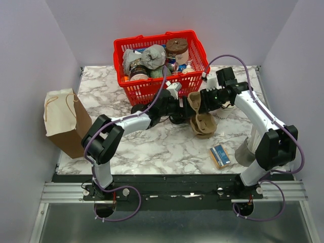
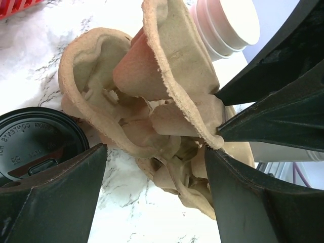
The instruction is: Pack the takeout coffee
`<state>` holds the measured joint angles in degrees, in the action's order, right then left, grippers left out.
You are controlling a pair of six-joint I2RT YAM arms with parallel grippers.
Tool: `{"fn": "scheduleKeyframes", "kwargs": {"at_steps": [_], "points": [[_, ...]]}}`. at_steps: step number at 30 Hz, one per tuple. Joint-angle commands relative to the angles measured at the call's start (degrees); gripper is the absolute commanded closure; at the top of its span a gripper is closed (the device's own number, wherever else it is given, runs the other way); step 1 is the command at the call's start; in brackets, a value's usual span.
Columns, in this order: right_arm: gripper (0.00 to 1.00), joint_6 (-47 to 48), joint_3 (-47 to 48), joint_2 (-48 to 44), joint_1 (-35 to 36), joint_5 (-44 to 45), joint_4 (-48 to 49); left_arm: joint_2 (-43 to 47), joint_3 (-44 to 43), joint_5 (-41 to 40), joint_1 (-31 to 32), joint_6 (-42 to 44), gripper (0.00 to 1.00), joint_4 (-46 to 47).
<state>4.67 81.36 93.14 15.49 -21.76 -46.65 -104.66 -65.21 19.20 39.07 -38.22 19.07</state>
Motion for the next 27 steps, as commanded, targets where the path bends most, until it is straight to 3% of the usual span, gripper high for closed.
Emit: {"fn": "scheduleKeyframes", "kwargs": {"at_steps": [1, 10, 14, 18, 24, 27], "points": [[0.71, 1.2, 2.8, -2.3, -1.2, 0.6, -2.5, 0.4, -1.8, 0.4, -1.1, 0.2, 0.14, 1.7], [0.71, 3.3, 8.5, -4.0, -1.3, -1.4, -5.8, 3.8, -1.4, 3.0, -3.4, 2.4, 0.14, -2.1], [0.71, 4.5, 8.1, -6.3, -1.2, -3.1, -7.1, 9.6, -0.4, 5.1, -3.6, 7.0, 0.15, -4.4], [0.69, 6.5, 8.3, -7.4, -1.2, -6.0, -9.9, 17.3, -0.4, 4.3, -5.0, 13.0, 0.16, -12.8], [0.69, 18.7, 9.6, -10.0, 4.2, -8.5, -17.0, 30.1, -0.2, 2.2, -10.1, 19.4, 0.14, -23.2], [0.69, 27.7, 6.3, -13.2, 10.4, -8.0, -19.3, 35.3, 0.1, 0.8, -12.6, 21.9, 0.13, -25.6]]}}
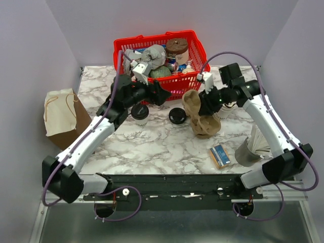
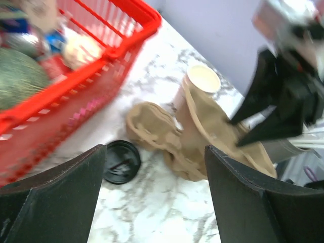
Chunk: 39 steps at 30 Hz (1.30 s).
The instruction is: Pack the takeout coffee
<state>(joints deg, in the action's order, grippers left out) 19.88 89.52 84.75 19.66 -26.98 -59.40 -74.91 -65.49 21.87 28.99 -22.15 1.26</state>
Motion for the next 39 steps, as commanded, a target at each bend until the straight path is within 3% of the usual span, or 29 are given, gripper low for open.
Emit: {"fn": "scheduleKeyframes", "kwargs": {"at_steps": [1, 8, 16, 30, 39], "points": [[0.69, 16.4, -3.2, -6.6, 9.7, -2.4, -7.0, 6.6, 0.4, -2.4, -3.0, 6.2, 0.13, -8.1], [0.69, 26.9, -16.2, -10.3, 21.5, 0.7, -10.0, 12.4, -0.7, -0.3, -5.1, 11.6, 0.12, -9.4], [0.69, 28.8, -29.4, -12.4, 27.4, 2.5, 1.6, 15.0, -0.5, -0.9, -6.4, 14.2, 0.12, -11.1], [0.69, 33.8, -38.3, -7.7, 27.7, 2.4, 14.4, 15.3, 0.2, -0.5, -7.7, 15.2, 0.12, -11.5], [0.69, 35.7, -46.4, -13.9, 27.7, 9.9, 14.0, 14.6, 1.1, 0.1, -7.9, 14.6, 0.12, -10.5]]}}
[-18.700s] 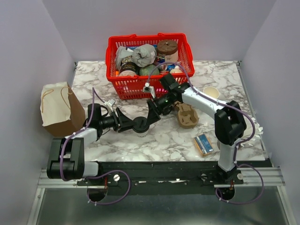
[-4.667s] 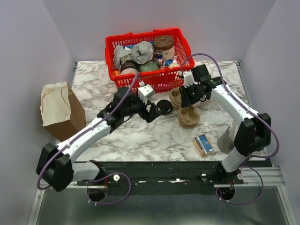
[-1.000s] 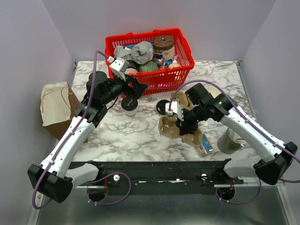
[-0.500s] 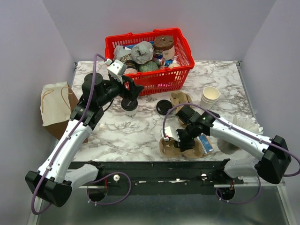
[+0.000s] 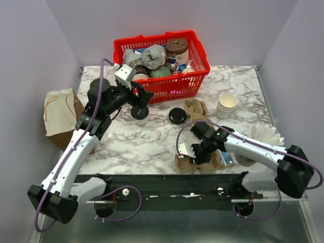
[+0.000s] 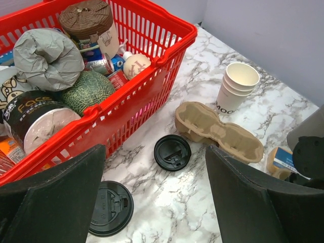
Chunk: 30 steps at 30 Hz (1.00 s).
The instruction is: Pack the takeout coffee
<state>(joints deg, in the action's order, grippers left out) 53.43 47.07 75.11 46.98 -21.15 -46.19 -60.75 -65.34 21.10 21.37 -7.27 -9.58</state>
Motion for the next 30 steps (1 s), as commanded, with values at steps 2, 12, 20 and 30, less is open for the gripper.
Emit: {"fn": "scheduleKeyframes", "kwargs": {"at_steps": [2, 12, 20, 30], "points": [[0.69, 1.9, -5.2, -6.5, 0.4, 5.3, 0.8, 0.3, 1.1, 1.0, -0.4, -0.6, 0.12, 1.0], [0.64, -1.7, -7.2, -7.9, 0.0, 10.5, 5.1, -0.8, -0.6, 2.3, -0.4, -0.3, 0.12, 1.3], [0.19, 1.7, -4.6, -11.3, -0.1, 9.8, 0.7, -1.1, -12.9, -1.9, -1.8, 15.7, 0.04, -15.3], [0.16, -6.2, 7.3, -12.6, -0.1, 4.6, -0.6, -6.7, -40.5, -10.4, -23.3, 27.7, 0.01, -40.8]]}}
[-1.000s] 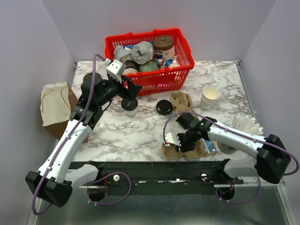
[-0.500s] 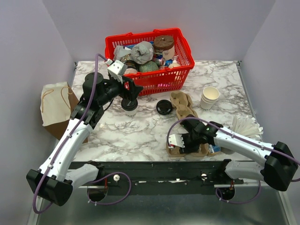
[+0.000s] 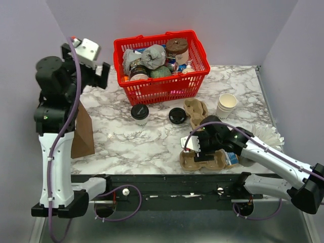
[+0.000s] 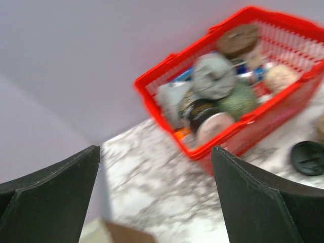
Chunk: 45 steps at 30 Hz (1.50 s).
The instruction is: Pack the takeout coffee
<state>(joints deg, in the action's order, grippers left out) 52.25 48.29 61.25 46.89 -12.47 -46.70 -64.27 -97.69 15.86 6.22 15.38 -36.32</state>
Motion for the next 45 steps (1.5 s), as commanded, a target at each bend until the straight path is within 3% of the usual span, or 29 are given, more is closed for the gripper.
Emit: {"fn": "scheduleKeyframes", "kwargs": {"at_steps": [1, 6, 11, 18, 25, 29, 36, 39, 40, 43, 45], "points": [[0.16, -7.4, 7.3, 2.0, -0.2, -4.6, 0.3, -4.3, -10.1, -5.7, -11.9, 4.9, 0.01, -17.5], [0.16, -11.7, 12.7, 5.0, -0.4, -7.7, 4.0, -11.7, -20.2, -14.3, -20.1, 2.0, 0.02, -27.3], [0.16, -14.5, 14.6, 5.5, -1.1, -7.3, 6.2, -13.1, -20.7, -20.6, -29.2, 2.7, 0.03, -32.8], [0.16, -17.0, 15.2, 7.3, -1.5, -8.7, 6.0, -12.1, -11.6, -24.0, -37.1, 5.0, 0.04, -37.1], [0.17, -15.7, 18.1, 10.3, -1.7, -7.7, 5.6, -12.2, -1.8, -21.7, -39.1, 2.4, 0.09, -34.3], [0.17, -15.4, 18.8, 10.7, -1.9, -7.7, 5.2, -16.2, -2.5, -21.0, -41.4, -1.0, 0.12, -35.9], [0.17, -15.6, 17.3, 9.6, -2.0, -7.5, 5.8, -19.5, -1.8, -17.9, -42.1, -2.0, 0.23, -37.5], [0.17, -15.9, 16.8, 9.3, -2.1, -7.4, 6.1, -19.8, -1.0, -17.9, -42.2, -0.8, 0.33, -38.4], [0.17, -15.9, 16.8, 9.2, -2.1, -7.4, 6.1, -19.9, -0.9, -17.4, -42.1, -0.3, 0.42, -39.0], [0.17, -15.4, 16.9, 9.2, -2.1, -7.1, 5.9, -19.8, -1.9, -17.0, -42.1, 0.1, 0.55, -39.3], [0.17, -15.2, 17.1, 9.6, -2.1, -7.1, 5.7, -19.1, -2.3, -17.1, -42.0, 0.4, 0.58, -39.1]]}}
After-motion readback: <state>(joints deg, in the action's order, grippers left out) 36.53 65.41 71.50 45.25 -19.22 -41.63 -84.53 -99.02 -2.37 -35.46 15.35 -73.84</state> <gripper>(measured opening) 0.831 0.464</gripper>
